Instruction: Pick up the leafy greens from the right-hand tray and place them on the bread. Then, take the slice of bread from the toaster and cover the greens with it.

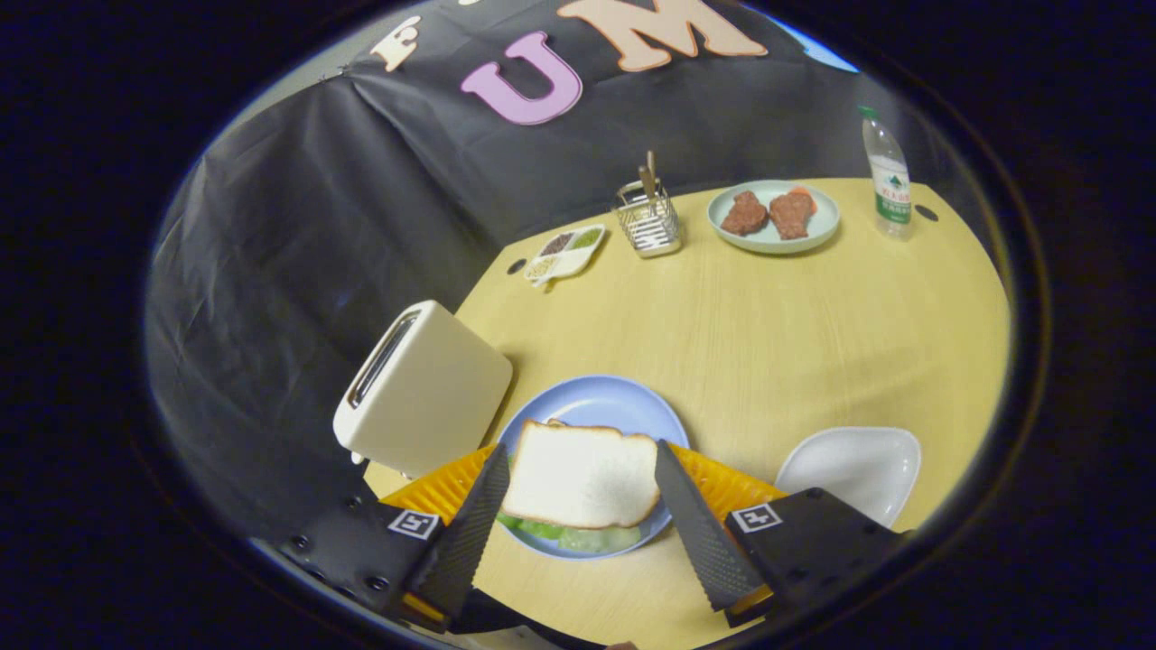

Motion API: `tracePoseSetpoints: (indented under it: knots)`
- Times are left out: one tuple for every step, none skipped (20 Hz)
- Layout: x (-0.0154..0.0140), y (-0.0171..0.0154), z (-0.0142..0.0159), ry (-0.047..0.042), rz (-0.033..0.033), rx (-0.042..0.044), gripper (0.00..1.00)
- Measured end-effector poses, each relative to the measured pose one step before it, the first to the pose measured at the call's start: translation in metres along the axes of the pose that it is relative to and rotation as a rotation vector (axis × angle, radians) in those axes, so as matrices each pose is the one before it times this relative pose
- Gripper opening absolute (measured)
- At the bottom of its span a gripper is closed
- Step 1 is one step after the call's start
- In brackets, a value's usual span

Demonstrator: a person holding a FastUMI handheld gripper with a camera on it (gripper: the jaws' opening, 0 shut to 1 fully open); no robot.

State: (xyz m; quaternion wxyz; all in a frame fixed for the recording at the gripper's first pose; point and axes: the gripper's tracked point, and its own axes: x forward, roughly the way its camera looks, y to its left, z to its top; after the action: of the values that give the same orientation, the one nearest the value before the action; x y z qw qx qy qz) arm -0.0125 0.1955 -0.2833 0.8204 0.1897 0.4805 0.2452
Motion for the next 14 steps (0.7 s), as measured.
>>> tracePoseSetpoints:
  knots:
    - [-0.00507, 0.00546, 0.00533, -0.03160, -0.00351, -0.01182, 1.00]
    - [-0.00905, 0.00293, 0.00858, -0.03366, 0.00029, -0.01180, 1.00]
    - [-0.00984, 0.00264, 0.00846, -0.03476, -0.00338, -0.01231, 1.00]
    - [-0.01364, -0.00027, 0.00825, -0.03417, -0.00661, -0.01349, 1.00]
    - [-0.01035, 0.00208, 0.00830, -0.03303, -0.00764, -0.01510, 1.00]
    - [-0.00907, 0.00100, 0.00864, -0.02752, -0.00937, -0.01645, 1.00]
    - [-0.01063, -0.00010, 0.00736, -0.02633, -0.01444, -0.01413, 1.00]
    - [-0.00961, -0.00073, 0.00859, -0.02523, -0.01292, -0.01013, 1.00]
    - [-0.00906, 0.00079, 0.00762, -0.02640, -0.01218, -0.00826, 1.00]
    - [-0.00846, -0.00108, 0.00851, -0.02904, -0.01405, -0.00656, 1.00]
    - [-0.00858, -0.00181, 0.00747, -0.02632, -0.01470, -0.00661, 1.00]
    - [-0.00767, -0.00254, 0.00965, -0.03191, -0.01653, -0.00846, 1.00]
    - [-0.00847, -0.00420, 0.00845, -0.03479, -0.02321, -0.01533, 1.00]
    - [-0.00987, -0.00622, 0.01022, -0.03979, -0.02644, -0.02194, 1.00]
